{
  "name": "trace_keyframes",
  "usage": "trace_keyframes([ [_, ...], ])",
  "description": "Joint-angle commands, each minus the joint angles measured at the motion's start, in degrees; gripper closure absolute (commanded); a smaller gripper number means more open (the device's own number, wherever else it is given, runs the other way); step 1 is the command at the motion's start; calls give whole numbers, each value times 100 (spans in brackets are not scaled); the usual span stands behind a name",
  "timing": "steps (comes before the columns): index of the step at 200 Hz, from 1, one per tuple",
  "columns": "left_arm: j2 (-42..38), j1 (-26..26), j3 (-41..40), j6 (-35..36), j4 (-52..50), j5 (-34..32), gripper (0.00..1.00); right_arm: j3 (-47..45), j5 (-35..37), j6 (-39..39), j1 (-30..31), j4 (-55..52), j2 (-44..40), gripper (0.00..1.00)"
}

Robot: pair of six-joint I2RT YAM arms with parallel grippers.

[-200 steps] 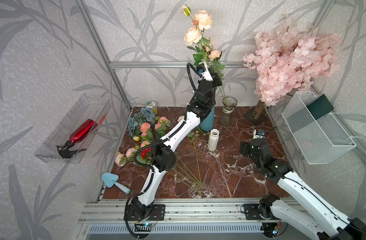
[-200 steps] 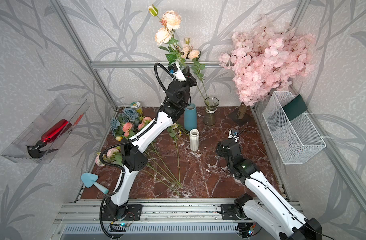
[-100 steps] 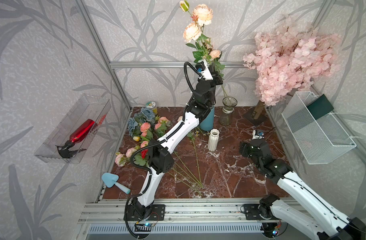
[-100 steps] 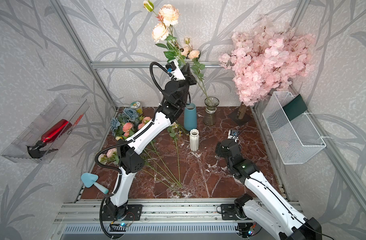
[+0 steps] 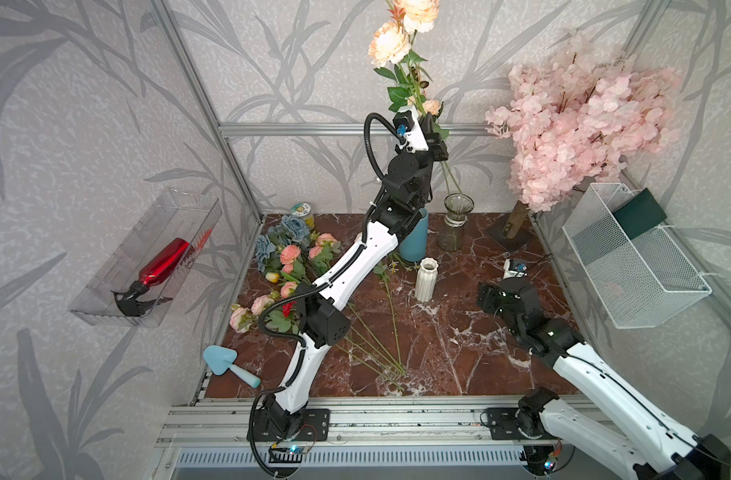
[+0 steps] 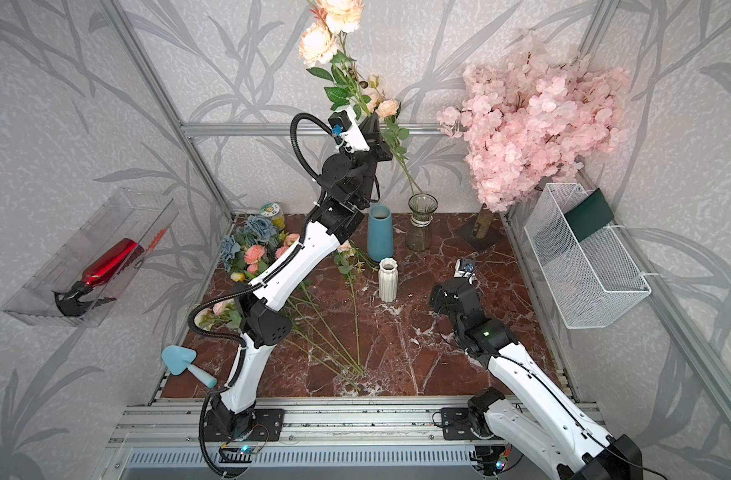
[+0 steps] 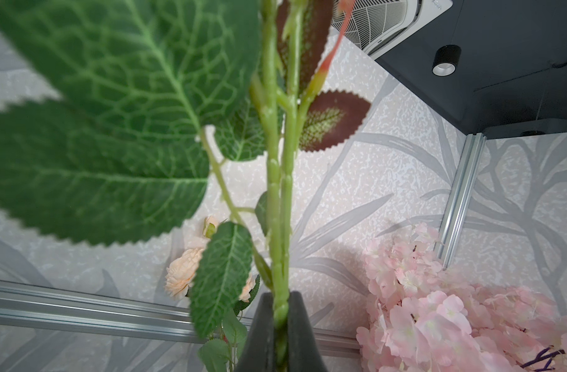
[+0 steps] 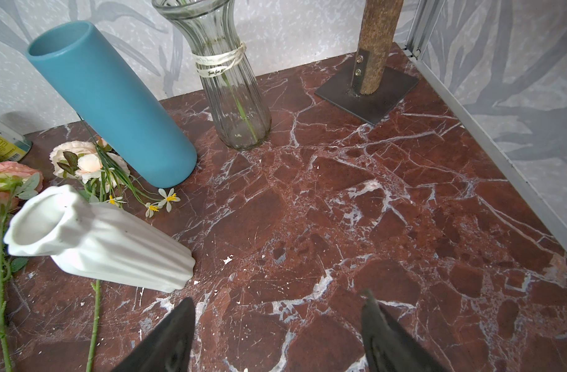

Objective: Place the pink flowers into the vase
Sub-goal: Place the flower in the vase.

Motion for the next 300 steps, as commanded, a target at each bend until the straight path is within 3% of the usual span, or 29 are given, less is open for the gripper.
trace_keyframes([
  [1,186,-23,139,250,113,97,100,-71,14,-87,-9,180,32,20],
  [247,1649,-5,729,164,-97,-12,100,-225,-465,18,-9,331,-133,21],
  [300,1980,-22,886,34,-167,-108,95,-251,-501,18,-10,354,-152,21],
])
